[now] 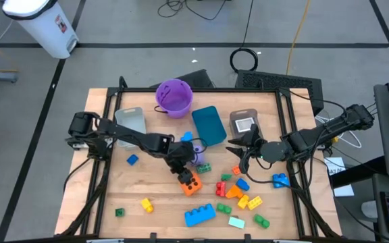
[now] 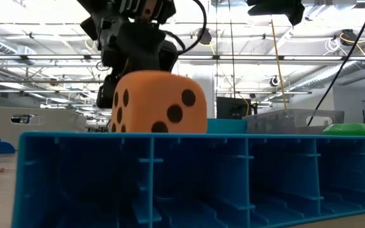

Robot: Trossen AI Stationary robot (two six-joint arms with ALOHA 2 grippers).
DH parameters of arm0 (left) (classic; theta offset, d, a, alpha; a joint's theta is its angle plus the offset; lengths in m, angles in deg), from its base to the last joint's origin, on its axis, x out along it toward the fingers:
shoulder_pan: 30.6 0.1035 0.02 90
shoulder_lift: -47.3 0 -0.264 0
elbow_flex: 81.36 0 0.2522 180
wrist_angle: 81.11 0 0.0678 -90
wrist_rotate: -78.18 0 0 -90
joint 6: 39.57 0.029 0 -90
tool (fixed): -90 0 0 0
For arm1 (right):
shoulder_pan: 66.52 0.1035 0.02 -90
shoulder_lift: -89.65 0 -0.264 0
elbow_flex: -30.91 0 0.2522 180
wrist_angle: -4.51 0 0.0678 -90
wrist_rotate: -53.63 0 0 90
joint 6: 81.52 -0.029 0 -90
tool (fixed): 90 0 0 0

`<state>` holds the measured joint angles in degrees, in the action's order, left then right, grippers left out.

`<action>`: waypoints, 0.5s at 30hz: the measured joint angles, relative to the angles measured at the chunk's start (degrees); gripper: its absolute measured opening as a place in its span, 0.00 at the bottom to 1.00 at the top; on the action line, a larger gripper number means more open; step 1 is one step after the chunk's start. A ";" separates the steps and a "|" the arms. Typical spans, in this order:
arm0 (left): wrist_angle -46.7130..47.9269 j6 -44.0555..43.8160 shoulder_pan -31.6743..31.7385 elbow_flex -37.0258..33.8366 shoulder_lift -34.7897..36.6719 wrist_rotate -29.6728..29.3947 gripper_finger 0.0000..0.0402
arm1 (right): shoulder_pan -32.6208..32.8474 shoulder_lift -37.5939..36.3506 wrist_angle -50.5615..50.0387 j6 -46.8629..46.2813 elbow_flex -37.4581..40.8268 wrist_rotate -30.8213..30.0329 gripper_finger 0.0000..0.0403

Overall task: Pick & Place Toys
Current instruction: Put the orange die into the gray bin

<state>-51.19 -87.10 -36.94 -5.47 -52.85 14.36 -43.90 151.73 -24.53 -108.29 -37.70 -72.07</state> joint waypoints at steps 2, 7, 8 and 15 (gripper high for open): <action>0.23 0.02 0.00 0.01 1.15 -0.15 0.54 | -0.02 0.00 0.03 0.00 0.00 0.00 0.29; 1.61 -0.02 0.10 0.05 4.79 -1.84 0.54 | -0.02 0.00 -0.03 0.00 0.00 0.00 0.29; 2.12 -0.05 0.20 0.09 5.82 -2.22 0.54 | -0.02 0.00 0.03 0.01 0.00 0.00 0.29; 9.07 0.53 2.40 0.11 14.97 -5.02 0.54 | -0.01 0.00 0.04 0.48 0.00 0.00 0.29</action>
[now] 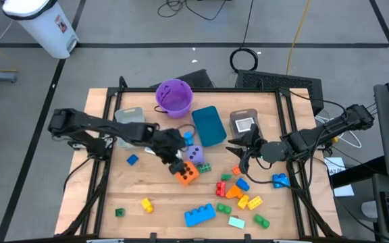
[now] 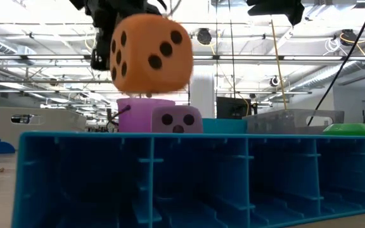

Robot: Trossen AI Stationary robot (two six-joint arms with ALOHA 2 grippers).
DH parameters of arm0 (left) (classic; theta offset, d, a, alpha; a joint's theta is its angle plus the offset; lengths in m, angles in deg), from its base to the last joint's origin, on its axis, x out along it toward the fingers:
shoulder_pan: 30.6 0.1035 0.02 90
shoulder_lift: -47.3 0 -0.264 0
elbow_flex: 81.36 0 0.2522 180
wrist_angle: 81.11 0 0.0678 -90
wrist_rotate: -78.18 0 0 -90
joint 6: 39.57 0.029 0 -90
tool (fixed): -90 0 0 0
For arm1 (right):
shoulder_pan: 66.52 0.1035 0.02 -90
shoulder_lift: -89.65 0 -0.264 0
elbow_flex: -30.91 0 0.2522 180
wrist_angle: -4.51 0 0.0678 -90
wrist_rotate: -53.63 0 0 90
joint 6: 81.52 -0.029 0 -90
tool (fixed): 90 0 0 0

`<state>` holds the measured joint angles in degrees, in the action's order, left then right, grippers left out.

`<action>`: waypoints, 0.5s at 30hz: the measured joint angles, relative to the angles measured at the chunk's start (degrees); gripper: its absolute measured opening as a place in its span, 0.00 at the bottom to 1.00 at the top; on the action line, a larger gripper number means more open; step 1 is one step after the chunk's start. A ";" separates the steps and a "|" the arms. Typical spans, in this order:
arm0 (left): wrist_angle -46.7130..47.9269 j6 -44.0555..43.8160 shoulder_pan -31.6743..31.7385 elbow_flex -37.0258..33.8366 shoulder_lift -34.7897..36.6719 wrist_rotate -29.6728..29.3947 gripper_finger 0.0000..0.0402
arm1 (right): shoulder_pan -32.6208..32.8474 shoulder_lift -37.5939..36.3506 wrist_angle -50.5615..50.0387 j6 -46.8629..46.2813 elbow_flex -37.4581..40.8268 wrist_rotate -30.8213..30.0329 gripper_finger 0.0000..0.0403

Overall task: Pick & Place Toys
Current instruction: Put the orange die into the gray bin

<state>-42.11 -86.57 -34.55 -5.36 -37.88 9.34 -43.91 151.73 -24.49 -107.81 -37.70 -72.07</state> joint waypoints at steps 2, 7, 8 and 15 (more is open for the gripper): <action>2.53 0.53 0.94 0.01 3.32 -1.99 0.54 | 0.00 0.00 0.08 0.00 0.00 0.00 0.29; 10.30 1.38 3.81 0.09 12.08 -7.35 0.54 | -0.01 0.00 0.00 0.15 0.00 0.00 0.29; 11.97 1.39 4.51 0.10 13.84 -8.20 0.54 | -0.01 0.00 0.02 0.16 0.00 0.00 0.29; 25.30 -0.13 9.91 0.10 24.45 -13.59 0.54 | -0.01 0.00 0.00 0.16 0.00 0.00 0.29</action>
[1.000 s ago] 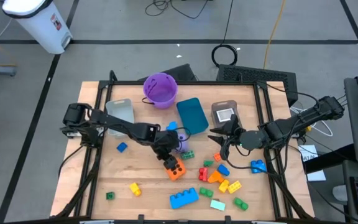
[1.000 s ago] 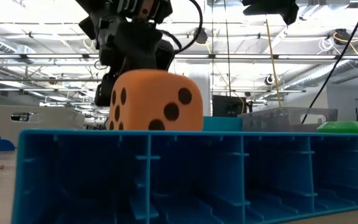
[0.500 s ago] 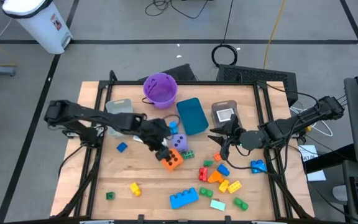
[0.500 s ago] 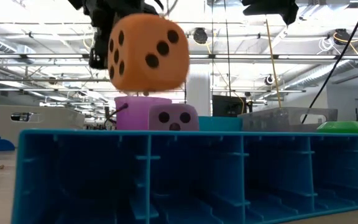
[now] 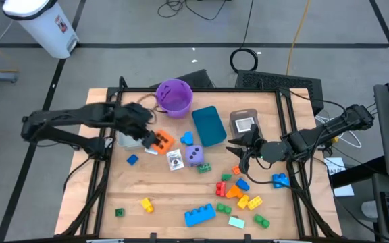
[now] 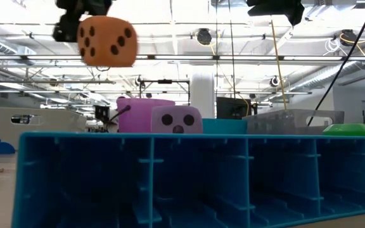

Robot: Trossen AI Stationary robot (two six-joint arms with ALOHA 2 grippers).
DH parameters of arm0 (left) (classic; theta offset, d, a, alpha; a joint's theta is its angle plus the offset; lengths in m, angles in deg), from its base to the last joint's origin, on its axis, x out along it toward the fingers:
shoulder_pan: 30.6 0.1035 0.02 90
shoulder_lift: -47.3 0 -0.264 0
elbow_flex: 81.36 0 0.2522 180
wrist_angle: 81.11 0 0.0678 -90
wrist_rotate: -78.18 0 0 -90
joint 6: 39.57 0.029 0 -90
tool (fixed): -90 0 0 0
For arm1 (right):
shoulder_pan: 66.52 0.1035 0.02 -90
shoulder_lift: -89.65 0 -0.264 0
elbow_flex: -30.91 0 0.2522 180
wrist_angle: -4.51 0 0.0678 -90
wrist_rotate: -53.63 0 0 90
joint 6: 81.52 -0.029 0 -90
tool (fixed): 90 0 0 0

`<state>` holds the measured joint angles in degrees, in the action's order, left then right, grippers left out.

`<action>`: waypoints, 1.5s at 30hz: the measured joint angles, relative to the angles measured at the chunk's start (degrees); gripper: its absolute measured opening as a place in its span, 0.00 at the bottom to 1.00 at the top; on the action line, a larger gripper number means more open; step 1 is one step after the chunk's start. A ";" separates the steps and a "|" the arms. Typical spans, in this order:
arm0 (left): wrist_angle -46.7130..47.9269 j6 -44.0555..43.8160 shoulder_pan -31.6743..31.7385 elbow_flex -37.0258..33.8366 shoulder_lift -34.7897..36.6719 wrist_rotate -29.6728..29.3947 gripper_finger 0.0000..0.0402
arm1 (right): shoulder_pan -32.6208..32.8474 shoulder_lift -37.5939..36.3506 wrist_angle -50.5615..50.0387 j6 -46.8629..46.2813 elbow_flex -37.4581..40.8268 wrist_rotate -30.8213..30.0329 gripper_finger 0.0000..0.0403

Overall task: Pick & Place Toys
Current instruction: Put the orange die into the gray bin

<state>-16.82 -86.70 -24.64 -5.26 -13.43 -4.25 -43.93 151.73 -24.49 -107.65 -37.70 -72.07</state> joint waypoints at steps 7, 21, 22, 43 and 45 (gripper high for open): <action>5.46 -1.63 5.83 0.02 9.65 -4.44 0.54 | 0.01 0.00 -0.02 0.00 0.00 0.00 0.29; 19.60 -6.77 16.85 0.07 17.04 -16.36 0.54 | -0.04 0.00 0.09 -0.15 0.00 0.00 0.29; 20.81 -7.23 17.57 0.07 17.03 -16.69 0.54 | -0.04 0.00 0.09 -0.15 0.00 0.00 0.29; 14.49 -10.81 25.29 -7.97 19.18 -17.59 0.54 | -0.90 0.00 0.11 -0.17 0.00 -0.02 0.29; 12.06 -11.72 25.27 -10.72 20.12 -16.72 0.54 | -0.90 0.00 0.11 -0.17 0.00 -0.02 0.29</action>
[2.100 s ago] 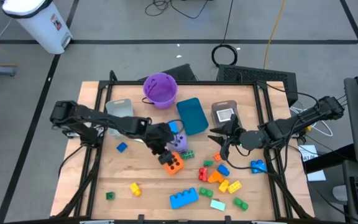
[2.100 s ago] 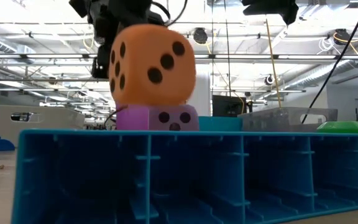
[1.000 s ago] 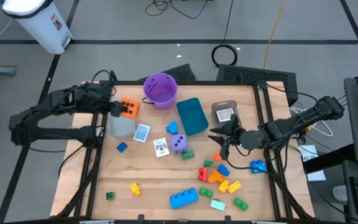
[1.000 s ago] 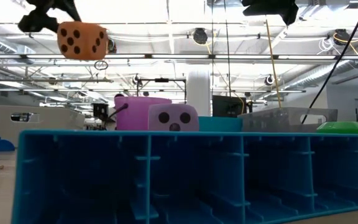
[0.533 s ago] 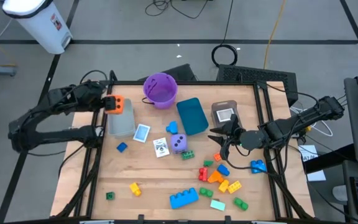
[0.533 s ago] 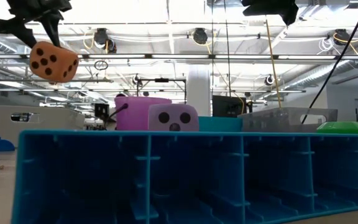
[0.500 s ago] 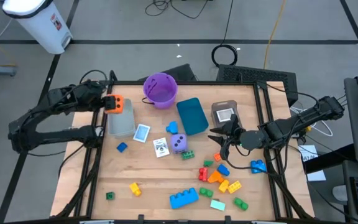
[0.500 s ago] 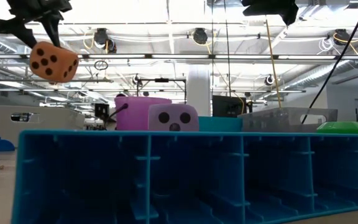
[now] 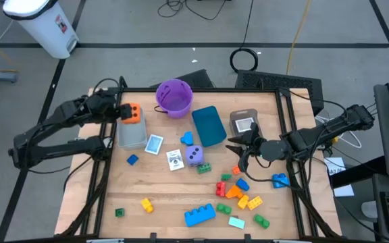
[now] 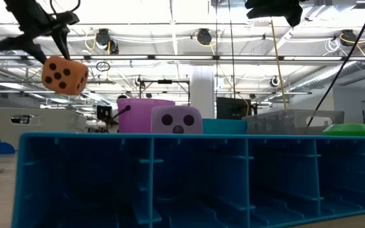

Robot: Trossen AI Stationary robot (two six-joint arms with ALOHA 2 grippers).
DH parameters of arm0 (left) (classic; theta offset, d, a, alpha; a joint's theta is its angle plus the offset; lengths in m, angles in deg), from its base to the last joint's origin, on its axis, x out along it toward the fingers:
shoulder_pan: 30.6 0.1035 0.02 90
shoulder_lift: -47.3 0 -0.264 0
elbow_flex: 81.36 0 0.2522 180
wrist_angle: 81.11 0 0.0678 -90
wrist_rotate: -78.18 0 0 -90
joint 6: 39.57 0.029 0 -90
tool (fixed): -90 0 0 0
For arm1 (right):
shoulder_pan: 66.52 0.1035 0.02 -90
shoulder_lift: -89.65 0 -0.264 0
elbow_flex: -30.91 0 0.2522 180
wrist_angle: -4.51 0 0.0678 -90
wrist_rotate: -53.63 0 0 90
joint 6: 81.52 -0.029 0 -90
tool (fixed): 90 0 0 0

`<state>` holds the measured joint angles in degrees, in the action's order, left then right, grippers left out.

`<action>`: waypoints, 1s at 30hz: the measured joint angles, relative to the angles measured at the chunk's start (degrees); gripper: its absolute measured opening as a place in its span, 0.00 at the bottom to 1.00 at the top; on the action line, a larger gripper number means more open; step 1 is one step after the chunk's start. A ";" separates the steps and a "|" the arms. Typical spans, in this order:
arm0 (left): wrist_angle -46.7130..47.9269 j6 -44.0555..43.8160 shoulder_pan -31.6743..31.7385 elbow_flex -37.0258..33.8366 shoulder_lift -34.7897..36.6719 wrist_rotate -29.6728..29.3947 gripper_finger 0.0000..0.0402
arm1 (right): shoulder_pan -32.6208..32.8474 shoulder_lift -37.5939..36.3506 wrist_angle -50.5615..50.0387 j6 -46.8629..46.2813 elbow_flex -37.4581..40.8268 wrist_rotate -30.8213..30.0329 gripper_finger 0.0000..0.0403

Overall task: Pick & Place Toys
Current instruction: Put the orange die into the gray bin

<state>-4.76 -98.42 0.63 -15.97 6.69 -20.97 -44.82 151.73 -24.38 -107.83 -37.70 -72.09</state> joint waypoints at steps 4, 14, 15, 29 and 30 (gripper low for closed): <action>-0.84 -1.82 0.00 -4.30 1.81 0.17 0.54 | 0.02 0.00 -0.02 -0.02 0.00 0.00 0.29; -2.82 -2.83 0.02 -12.44 7.97 0.94 0.54 | 0.00 0.00 -0.09 -0.26 0.00 0.00 0.29; -2.86 -2.88 0.02 -13.20 8.66 0.88 0.54 | 0.00 0.00 -0.10 -0.63 0.00 0.01 0.29; -13.64 -0.64 5.42 -23.99 15.26 5.74 0.54 | -0.20 0.00 -0.11 -3.24 0.00 0.03 0.29; -13.91 -0.12 6.14 -24.69 15.22 6.95 0.54 | -0.33 0.00 -0.11 -3.60 0.00 0.02 0.29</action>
<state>-18.67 -98.53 6.76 -40.66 21.91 -14.01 -45.15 151.73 -24.49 -111.43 -37.70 -72.07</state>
